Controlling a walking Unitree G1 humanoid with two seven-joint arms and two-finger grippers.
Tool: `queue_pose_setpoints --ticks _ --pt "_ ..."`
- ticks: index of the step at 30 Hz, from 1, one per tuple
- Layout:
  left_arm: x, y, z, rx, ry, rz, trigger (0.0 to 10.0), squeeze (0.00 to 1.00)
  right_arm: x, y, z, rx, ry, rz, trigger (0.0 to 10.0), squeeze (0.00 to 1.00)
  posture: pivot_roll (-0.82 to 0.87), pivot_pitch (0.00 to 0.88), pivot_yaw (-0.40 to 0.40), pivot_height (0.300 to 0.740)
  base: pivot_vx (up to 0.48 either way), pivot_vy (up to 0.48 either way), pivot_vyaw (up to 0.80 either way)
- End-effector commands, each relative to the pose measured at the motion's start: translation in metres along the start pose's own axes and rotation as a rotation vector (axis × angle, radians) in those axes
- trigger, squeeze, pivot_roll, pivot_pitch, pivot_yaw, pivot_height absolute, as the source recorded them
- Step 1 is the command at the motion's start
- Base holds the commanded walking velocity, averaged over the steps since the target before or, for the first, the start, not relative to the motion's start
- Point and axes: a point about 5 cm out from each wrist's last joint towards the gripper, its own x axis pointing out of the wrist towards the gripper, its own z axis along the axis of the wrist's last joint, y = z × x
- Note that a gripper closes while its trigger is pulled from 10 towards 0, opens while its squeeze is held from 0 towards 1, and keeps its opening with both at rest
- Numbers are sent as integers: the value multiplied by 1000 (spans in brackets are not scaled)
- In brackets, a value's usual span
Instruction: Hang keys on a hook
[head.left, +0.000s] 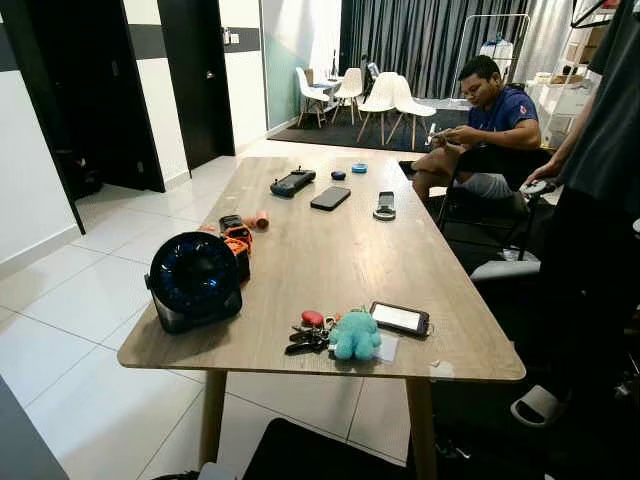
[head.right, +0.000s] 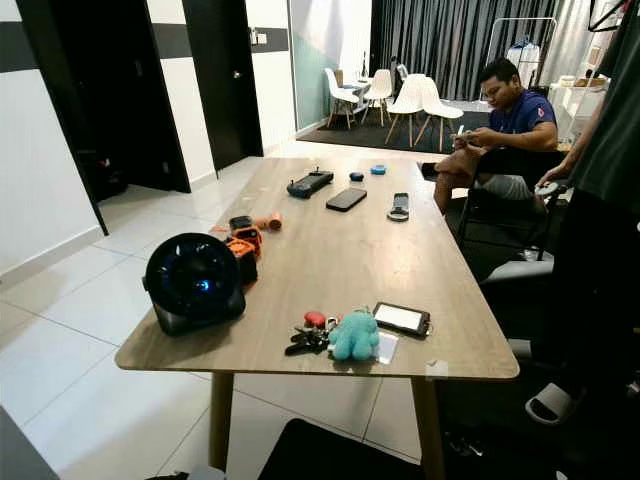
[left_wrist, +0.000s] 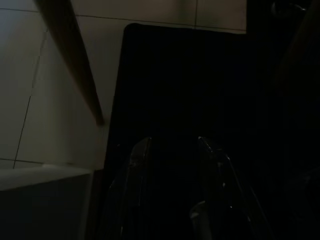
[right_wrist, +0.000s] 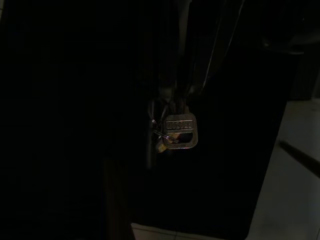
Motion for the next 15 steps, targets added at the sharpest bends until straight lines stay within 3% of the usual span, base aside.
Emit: queue_pose_setpoints --ticks 1,15 --pt "-3 3 -5 -16 19 11 10000 0 1 3 0 -12 4 17 10000 0 19 19 27 740 0 0 800" --pt "-3 4 -6 -9 22 4 10000 0 -1 3 -4 -47 19 25 10000 0 18 6 27 740 0 0 800"
